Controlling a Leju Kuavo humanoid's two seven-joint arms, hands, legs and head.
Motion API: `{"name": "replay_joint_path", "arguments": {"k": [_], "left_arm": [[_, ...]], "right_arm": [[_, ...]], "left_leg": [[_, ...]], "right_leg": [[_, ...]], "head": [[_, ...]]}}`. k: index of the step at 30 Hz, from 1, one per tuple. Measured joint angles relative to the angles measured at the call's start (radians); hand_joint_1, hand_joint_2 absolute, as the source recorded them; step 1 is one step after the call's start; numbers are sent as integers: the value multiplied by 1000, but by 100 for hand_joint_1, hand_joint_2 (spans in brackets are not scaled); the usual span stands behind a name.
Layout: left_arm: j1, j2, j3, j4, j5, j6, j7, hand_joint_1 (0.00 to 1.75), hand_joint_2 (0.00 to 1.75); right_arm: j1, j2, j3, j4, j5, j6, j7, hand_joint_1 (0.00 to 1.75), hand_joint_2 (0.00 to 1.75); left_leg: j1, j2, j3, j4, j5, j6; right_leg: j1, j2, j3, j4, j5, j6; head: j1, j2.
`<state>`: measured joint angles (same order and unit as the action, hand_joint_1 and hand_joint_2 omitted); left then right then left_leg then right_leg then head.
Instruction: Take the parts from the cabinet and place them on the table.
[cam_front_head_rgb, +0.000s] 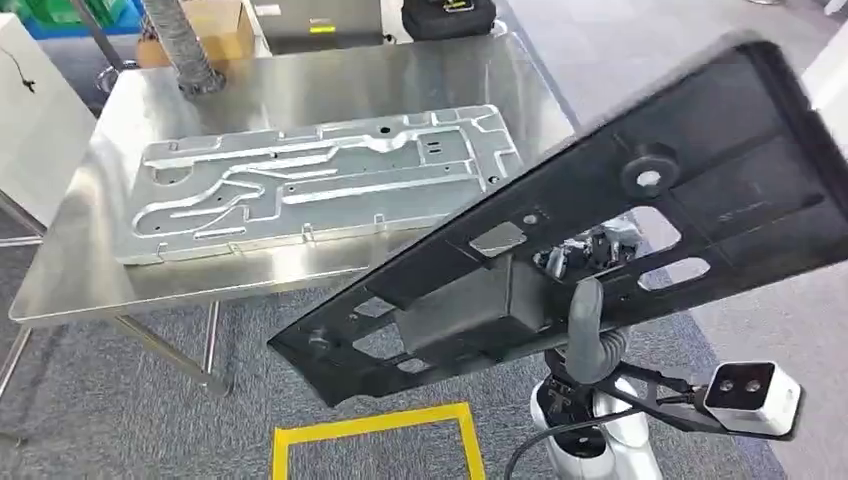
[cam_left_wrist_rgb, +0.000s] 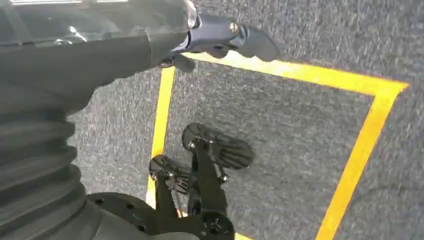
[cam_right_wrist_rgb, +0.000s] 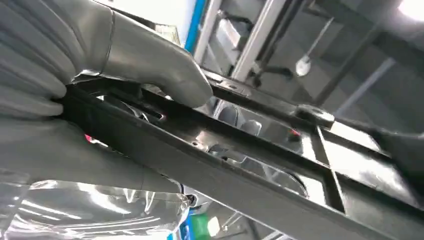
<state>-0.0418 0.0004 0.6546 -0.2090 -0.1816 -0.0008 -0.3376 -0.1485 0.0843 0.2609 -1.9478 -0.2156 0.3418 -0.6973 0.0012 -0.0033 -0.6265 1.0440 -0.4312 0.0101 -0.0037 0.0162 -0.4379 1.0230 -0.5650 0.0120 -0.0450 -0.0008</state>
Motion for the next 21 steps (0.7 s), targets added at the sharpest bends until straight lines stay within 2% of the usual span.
{"name": "replay_joint_path", "arguments": {"k": [1,2,3,4,5,6,7,8,9,10,11,12,13,14,15,16,18,19,20,21], "left_arm": [[-3,-1,1,0,0,0,-2,0,175],[-2,-1,1,0,0,0,-2,0,175],[-2,-1,3,0,0,0,-2,0,175],[-2,-1,6,0,0,0,-4,0,175],[-1,-1,10,0,-1,-1,-5,0,175],[-1,-1,13,0,-2,-1,-8,0,175],[-1,-2,15,0,-3,-1,-8,0,175],[1,-2,18,0,-7,-2,-9,0,175],[1,-3,19,0,-10,-2,-10,0,175],[1,-4,21,0,-10,-2,-10,0,175],[0,-5,25,0,-13,-2,-10,0,175],[-2,-7,28,0,-15,-2,-10,0,175],[-2,-7,33,0,-20,-2,-10,0,175],[-5,-7,36,0,-22,-2,-11,0,175],[-7,-7,39,0,-23,-3,-11,0,175],[-13,-7,42,-1,-23,-3,-12,0,175],[-19,-9,43,-1,-26,-6,-12,0,175],[-20,-9,45,-1,-30,-5,-12,0,175],[-18,-9,47,-1,-30,-5,-12,0,175],[-15,-9,49,-1,-30,-5,-11,0,175]], "right_arm": [[-1,0,-2,-9,8,-2,0,175,175],[0,1,-2,-14,19,-8,0,175,175],[0,3,-7,-18,29,-21,0,175,175],[0,3,-12,-20,49,-44,0,175,175],[0,3,-16,-20,66,-75,0,175,175],[-3,2,-20,-18,72,-96,0,175,175],[-9,2,-25,-16,82,-120,0,175,175],[-28,-2,-36,-4,121,-191,0,175,175],[-57,-5,-45,13,188,-285,11,175,175],[-85,-10,-55,32,255,-373,24,175,175],[-122,-18,-71,63,347,-486,47,175,175],[-160,-28,-87,92,427,-565,65,175,175],[-194,-38,-106,128,538,-656,98,175,175],[-233,-46,-117,153,624,-711,130,175,175],[-271,-56,-124,169,674,-739,151,175,175],[-309,-61,-128,185,704,-751,161,175,175],[-344,-64,-129,200,714,-758,170,175,175],[-352,-64,-129,211,718,-759,172,175,175],[-354,-66,-129,220,719,-761,177,175,175],[-355,-68,-129,228,721,-762,179,175,175]], "left_leg": [[4,-6,22,-11,-2,5],[5,-5,40,-25,-9,11],[5,-5,55,-34,-16,16],[6,-5,71,-41,-26,19],[6,-5,89,-46,-38,20],[6,-6,104,-47,-50,20],[6,-8,118,-48,-62,19],[6,-10,141,-48,-81,17],[6,-11,165,-48,-98,16],[5,-11,183,-48,-113,14],[4,-9,198,-49,-131,12],[1,-8,219,-44,-149,10],[0,-11,223,-50,-162,4],[1,-10,237,-67,-173,-4],[0,-9,248,-52,-157,-10],[-2,-9,234,-15,-131,-16],[2,-6,140,142,-65,-26],[4,-5,79,219,-69,-32],[6,-5,31,262,-104,-37],[7,-5,-11,281,-165,-42]], "right_leg": [[1,0,-14,36,19,8],[-3,-5,-48,98,43,13],[-3,-6,-96,163,52,16],[-3,-7,-152,223,38,17],[-3,-7,-204,267,0,19],[-3,-7,-242,288,-40,22],[-3,-7,-269,289,-71,21],[-3,-8,-291,261,-88,23],[-3,-9,-295,206,-66,22],[-2,-9,-292,149,-16,17],[-2,-10,-287,69,95,10],[3,-11,-291,15,237,4],[7,-11,-285,22,219,-3],[11,-9,-277,26,212,-11],[7,-6,-268,18,198,-21],[6,-1,-252,14,190,-29],[0,-2,-213,-4,168,-38],[0,-3,-191,-9,153,-41],[0,-3,-171,-12,138,-42],[0,-3,-148,-14,120,-43]], "head": [[0,0],[0,0],[0,0],[0,0],[0,0],[0,0],[0,0],[0,0],[0,0],[0,0],[0,0],[0,0],[1,0],[0,0],[0,0],[0,0],[0,0],[0,0],[0,0],[0,0]]}}
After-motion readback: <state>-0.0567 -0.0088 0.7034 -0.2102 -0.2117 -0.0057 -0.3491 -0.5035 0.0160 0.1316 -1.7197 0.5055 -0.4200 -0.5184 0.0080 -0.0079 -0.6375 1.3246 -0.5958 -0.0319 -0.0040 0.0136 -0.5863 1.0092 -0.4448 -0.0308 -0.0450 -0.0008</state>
